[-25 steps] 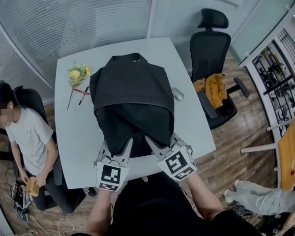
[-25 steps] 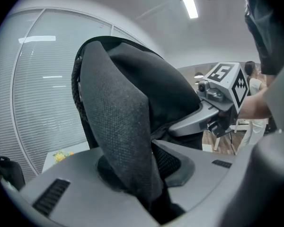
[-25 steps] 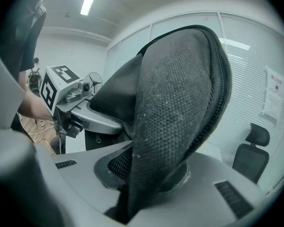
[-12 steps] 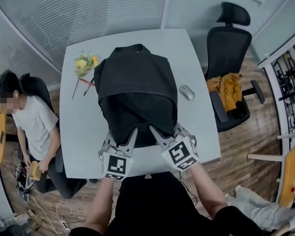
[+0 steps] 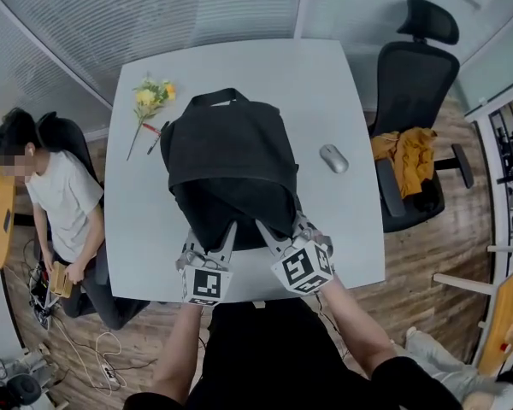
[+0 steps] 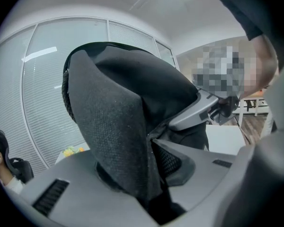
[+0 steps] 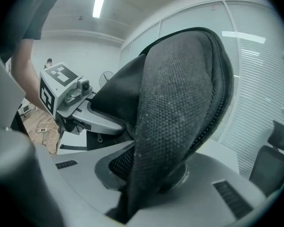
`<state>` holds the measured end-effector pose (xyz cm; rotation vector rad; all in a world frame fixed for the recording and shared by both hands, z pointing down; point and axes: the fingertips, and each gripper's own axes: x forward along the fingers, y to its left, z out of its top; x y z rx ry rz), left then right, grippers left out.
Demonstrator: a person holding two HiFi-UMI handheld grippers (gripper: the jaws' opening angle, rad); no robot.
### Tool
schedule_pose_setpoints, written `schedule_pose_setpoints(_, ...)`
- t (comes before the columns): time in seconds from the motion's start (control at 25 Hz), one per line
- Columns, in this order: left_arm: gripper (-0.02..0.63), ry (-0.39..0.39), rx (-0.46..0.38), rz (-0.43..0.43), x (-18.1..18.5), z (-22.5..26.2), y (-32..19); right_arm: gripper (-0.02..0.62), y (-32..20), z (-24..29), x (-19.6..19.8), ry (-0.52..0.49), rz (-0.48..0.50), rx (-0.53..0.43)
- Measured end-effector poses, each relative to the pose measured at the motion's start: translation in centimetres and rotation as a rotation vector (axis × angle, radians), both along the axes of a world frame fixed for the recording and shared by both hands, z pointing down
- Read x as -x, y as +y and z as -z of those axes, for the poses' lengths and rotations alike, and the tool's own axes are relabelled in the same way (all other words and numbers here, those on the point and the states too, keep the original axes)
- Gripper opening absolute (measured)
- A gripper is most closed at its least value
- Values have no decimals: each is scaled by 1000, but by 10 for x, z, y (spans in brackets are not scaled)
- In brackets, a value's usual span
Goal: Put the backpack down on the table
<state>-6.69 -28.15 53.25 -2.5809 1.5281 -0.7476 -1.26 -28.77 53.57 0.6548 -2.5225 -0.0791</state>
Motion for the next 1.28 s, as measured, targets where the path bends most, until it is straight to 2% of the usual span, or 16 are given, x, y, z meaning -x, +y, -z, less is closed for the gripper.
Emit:
schedule_pose_setpoints(0.16, 97, 2, 0, -7, -1, -5, -1, 48, 1, -5, -2, -25, 17, 11)
schedule_pose_setpoints(0.48, 121, 71, 53, 4, -2, -14, 0, 60, 3, -15, -5, -72, 16, 96)
schedule_pose_setpoints(1.12, 144, 83, 58, 7, 0, -19, 5, 110, 4, -17, -8, -93, 17, 126)
schedule_pose_setpoints(1.28, 197, 95, 70, -10, -4, -19, 9, 150, 4, -16, -12, -109, 6, 140)
